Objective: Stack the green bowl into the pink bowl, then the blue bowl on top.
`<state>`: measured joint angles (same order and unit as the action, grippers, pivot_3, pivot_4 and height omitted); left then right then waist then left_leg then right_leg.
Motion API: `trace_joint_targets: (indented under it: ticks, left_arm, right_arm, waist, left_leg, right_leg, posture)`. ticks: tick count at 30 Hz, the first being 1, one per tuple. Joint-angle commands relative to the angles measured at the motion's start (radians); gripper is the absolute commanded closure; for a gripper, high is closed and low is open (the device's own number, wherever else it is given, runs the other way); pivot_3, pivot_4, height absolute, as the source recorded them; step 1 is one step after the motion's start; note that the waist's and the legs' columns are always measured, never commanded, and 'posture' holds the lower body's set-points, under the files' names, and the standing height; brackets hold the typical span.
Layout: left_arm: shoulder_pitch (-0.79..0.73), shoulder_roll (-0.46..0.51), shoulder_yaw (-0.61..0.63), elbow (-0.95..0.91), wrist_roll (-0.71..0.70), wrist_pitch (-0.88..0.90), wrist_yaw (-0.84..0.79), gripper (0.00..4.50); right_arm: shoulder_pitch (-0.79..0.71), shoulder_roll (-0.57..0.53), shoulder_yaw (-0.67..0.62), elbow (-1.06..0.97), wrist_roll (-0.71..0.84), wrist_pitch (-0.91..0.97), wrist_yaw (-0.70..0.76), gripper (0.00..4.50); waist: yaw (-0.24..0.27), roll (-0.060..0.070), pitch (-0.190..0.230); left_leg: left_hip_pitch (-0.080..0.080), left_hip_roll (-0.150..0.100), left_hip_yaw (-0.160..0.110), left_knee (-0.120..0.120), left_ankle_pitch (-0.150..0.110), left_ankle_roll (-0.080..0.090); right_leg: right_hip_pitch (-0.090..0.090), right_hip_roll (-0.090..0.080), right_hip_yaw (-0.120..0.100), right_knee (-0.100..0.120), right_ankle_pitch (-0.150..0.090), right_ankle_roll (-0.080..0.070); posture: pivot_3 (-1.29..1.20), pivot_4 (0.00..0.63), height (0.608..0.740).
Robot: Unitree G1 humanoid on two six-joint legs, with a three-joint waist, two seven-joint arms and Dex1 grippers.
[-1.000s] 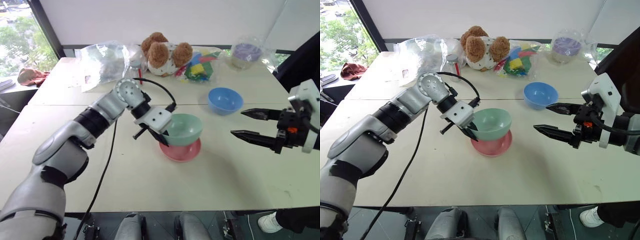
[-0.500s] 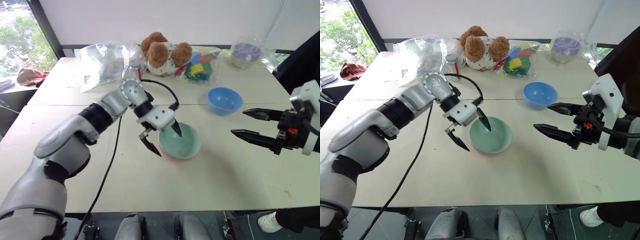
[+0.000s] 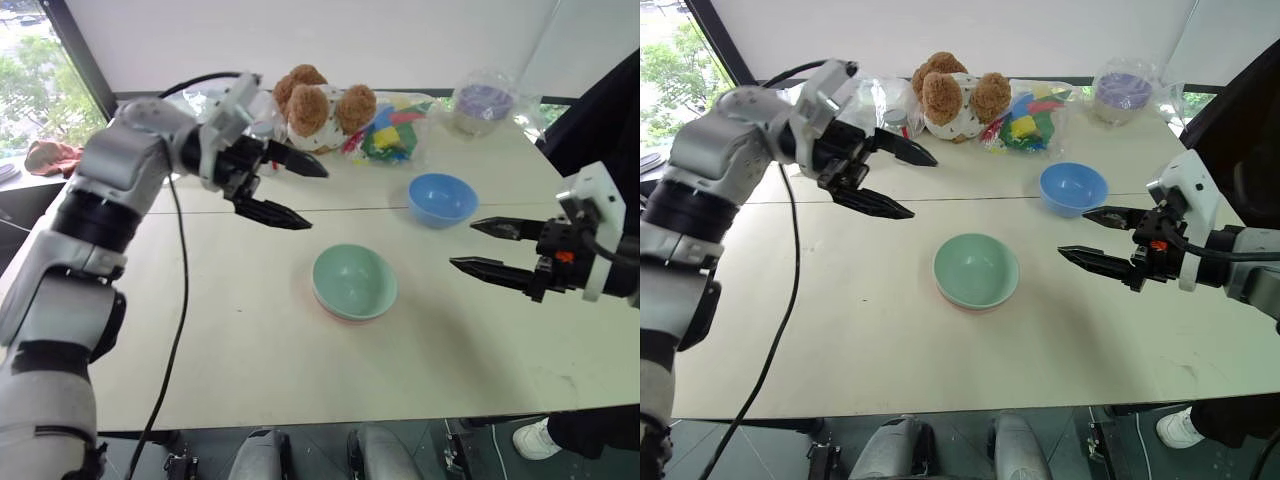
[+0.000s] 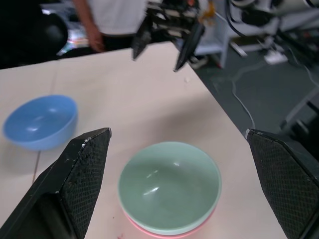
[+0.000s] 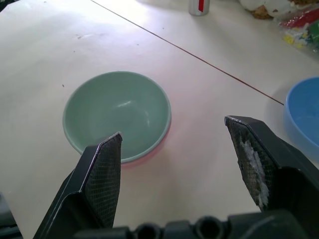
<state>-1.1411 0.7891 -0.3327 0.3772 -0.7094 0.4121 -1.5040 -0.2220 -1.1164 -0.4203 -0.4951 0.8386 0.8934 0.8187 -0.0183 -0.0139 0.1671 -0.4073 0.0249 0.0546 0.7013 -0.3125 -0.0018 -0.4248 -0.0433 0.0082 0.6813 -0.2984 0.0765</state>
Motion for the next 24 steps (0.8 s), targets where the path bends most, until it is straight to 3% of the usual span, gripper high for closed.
trace_joint_targets:
  ticks: [1,7,14,19,24]
  left_arm:
    - [0.136,0.057,0.136,-0.135,0.002,0.078,0.114,0.01]
    - [0.41,0.118,0.317,-0.372,-0.025,0.186,0.268,0.01]
    - [0.571,0.137,0.407,-0.559,-0.027,0.241,0.336,0.01]
    - [0.611,0.128,0.438,-0.617,-0.037,0.263,0.379,0.01]
    - [0.657,0.131,0.474,-0.663,-0.04,0.276,0.413,0.01]
  right_arm:
    - [-0.051,0.01,0.075,0.086,-0.105,-0.095,0.003,0.92]
    - [-0.281,0.076,0.338,0.37,-0.342,-0.239,0.012,0.92]
    - [-0.705,0.265,0.647,1.022,-0.686,-0.539,0.152,0.92]
    - [-0.911,0.396,0.729,1.472,-0.84,-0.744,0.217,0.92]
    - [-0.996,0.46,0.769,1.702,-0.971,-0.855,0.174,0.92]
  waist:
    - [-0.001,0.0,0.0]
    - [0.003,0.0,0.0]
    - [0.002,0.0,0.001]
    - [0.003,0.0,0.001]
    - [-0.003,0.0,0.001]
  left_leg:
    - [0.0,0.0,0.0,0.0,0.0,0.0]
    - [0.0,0.0,0.001,0.0,0.001,-0.001]
    - [0.0,0.0,0.003,0.0,0.001,-0.002]
    - [0.0,0.0,0.003,-0.002,0.004,-0.007]
    - [-0.001,0.0,0.003,-0.002,0.005,-0.008]
  right_leg:
    - [0.0,0.0,0.0,0.0,0.0,0.0]
    - [0.0,-0.001,0.0,0.0,0.0,0.0]
    - [-0.001,-0.001,0.001,0.001,0.0,0.0]
    - [-0.002,-0.001,0.001,0.0,0.0,0.0]
    - [-0.002,-0.002,0.001,-0.001,0.0,0.0]
  posture:
    - [0.0,0.15,0.74]
    - [0.0,0.15,0.74]
    - [0.0,0.15,0.74]
    - [0.0,0.15,0.74]
    - [0.0,0.15,0.74]
